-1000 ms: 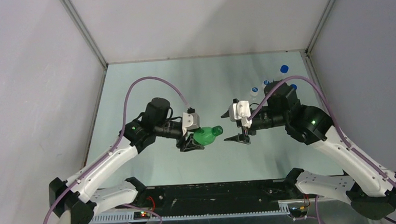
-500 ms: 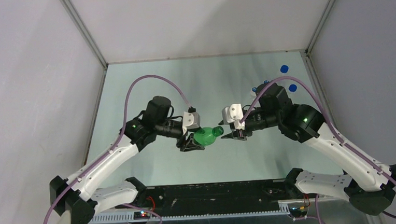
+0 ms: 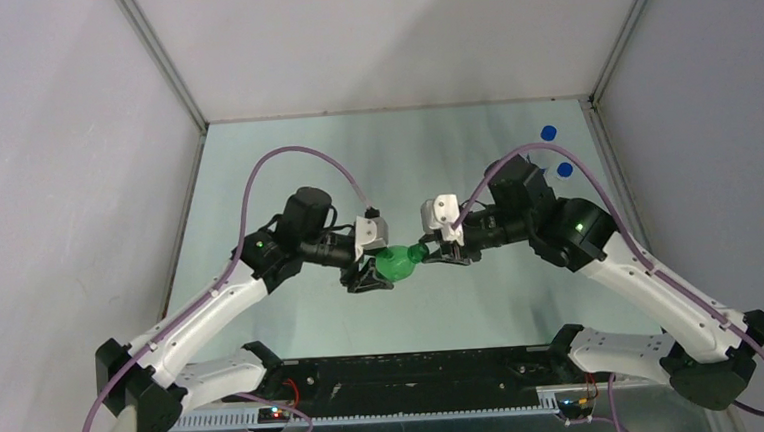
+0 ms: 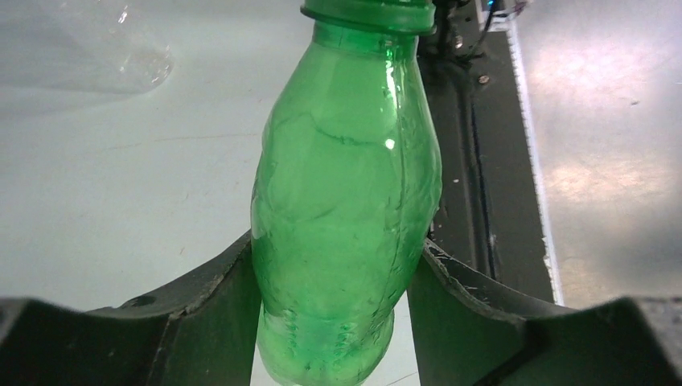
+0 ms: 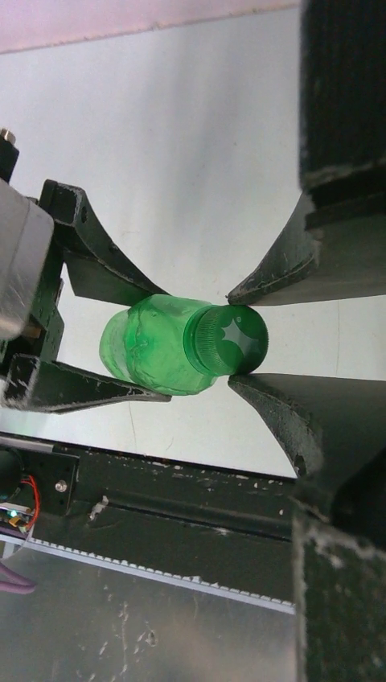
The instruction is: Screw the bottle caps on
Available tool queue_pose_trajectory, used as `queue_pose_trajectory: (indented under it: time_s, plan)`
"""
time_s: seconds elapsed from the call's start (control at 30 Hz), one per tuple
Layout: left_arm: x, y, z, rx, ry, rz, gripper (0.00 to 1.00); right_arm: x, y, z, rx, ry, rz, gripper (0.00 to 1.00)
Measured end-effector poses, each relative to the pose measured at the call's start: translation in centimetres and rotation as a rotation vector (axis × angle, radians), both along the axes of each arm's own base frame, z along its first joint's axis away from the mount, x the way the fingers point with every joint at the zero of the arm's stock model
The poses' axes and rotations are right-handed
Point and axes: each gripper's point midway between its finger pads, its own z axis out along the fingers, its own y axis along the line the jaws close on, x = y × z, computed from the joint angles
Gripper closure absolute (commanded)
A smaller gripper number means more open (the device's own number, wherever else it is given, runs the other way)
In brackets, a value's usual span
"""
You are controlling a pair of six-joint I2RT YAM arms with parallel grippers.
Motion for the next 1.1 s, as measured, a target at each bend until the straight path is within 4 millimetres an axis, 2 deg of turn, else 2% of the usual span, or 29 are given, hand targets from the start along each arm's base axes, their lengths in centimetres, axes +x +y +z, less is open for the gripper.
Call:
queue_pose_trajectory:
  time_s: [0.07, 0.2, 0.3, 0.53, 0.73, 0.87, 0.9, 1.0, 1.1]
  plan:
    - [0.5, 0.0, -0.4, 0.025, -0.017, 0.038, 1.0, 0.5, 0.1, -0.4, -0.012, 0.034, -0.036, 0.99]
    - [1.6, 0.6, -1.5, 0.068, -0.098, 0.159, 1.0, 1.5, 0.6, -1.6, -0.042, 0.14, -0.13, 1.0]
    - [2.4, 1.3, -2.4, 0.105, -0.199, 0.26, 1.0, 2.2, 0.9, -2.9, -0.068, 0.281, -0.241, 1.0]
    - [4.8, 2.7, -2.7, 0.153, -0.544, 0.491, 1.0, 3.9, 1.2, -4.7, -0.049, 0.825, -0.609, 1.0]
    - [6.5, 3.9, -2.7, 0.248, -0.765, 0.622, 1.0, 4.9, 1.8, -5.6, -0.031, 1.204, -0.824, 1.0]
    - [7.2, 4.3, -2.3, 0.275, -0.816, 0.672, 1.0, 5.5, 2.1, -5.3, 0.0, 1.315, -0.888, 0.85]
    - [7.2, 4.4, -2.2, 0.273, -0.821, 0.68, 1.0, 5.6, 2.1, -5.1, 0.01, 1.324, -0.892, 0.76]
    - [7.2, 4.6, -1.7, 0.25, -0.817, 0.7, 1.0, 5.8, 2.2, -4.6, 0.039, 1.315, -0.886, 0.57]
    - [7.1, 4.6, -1.1, 0.2, -0.784, 0.693, 1.0, 6.2, 2.2, -3.4, 0.09, 1.244, -0.847, 0.48]
